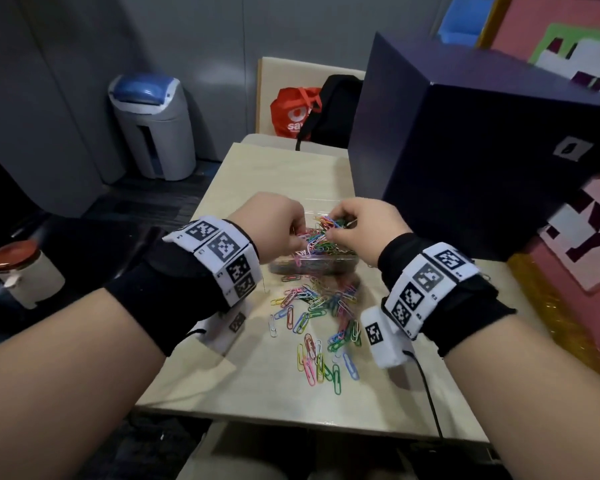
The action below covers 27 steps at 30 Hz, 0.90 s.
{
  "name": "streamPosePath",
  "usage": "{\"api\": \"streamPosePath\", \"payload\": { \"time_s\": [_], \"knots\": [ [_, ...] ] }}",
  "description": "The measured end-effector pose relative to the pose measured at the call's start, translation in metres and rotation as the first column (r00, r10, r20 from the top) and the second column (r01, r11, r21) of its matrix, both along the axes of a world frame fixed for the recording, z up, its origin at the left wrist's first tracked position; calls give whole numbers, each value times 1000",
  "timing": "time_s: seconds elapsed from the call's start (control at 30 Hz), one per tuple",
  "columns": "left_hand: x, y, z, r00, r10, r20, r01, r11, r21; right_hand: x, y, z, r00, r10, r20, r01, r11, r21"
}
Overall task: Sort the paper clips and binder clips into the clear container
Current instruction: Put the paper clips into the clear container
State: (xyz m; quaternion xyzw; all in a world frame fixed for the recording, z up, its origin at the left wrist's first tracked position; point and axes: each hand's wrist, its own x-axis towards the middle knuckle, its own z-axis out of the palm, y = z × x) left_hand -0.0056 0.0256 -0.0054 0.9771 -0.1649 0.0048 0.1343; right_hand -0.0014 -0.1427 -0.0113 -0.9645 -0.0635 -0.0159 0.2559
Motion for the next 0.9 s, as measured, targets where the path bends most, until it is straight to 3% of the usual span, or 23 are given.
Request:
{"api": "streamPosePath", "payload": {
  "time_s": [0.17, 0.27, 0.4, 0.53, 0.73, 0.9],
  "knots": [
    [10, 3, -13, 997, 75, -14, -75, 997, -3, 1, 10, -9, 1000, 16, -1, -16, 993, -120],
    [4, 0, -21, 1000, 18, -3, -18, 999, 37, -2, 5, -2, 1000, -2, 9, 3, 984, -178],
    [-7, -6, -30, 991, -100, -83, 118, 963, 242, -10, 5, 0, 978, 99, -183, -163, 910, -382],
    [-10, 1, -26, 992, -75, -99, 105, 931, 348, -9, 0, -3, 965, 96, -242, -202, 862, -465],
    [-7, 1, -22, 997, -35, -62, 52, 954, 296, -10, 1, -1, 993, 49, -107, -88, 914, -396],
    [-7, -7, -34, 986, -26, -167, 78, 948, 310, -10, 11, -10, 979, 74, -192, -166, 835, -525]
  ]
}}
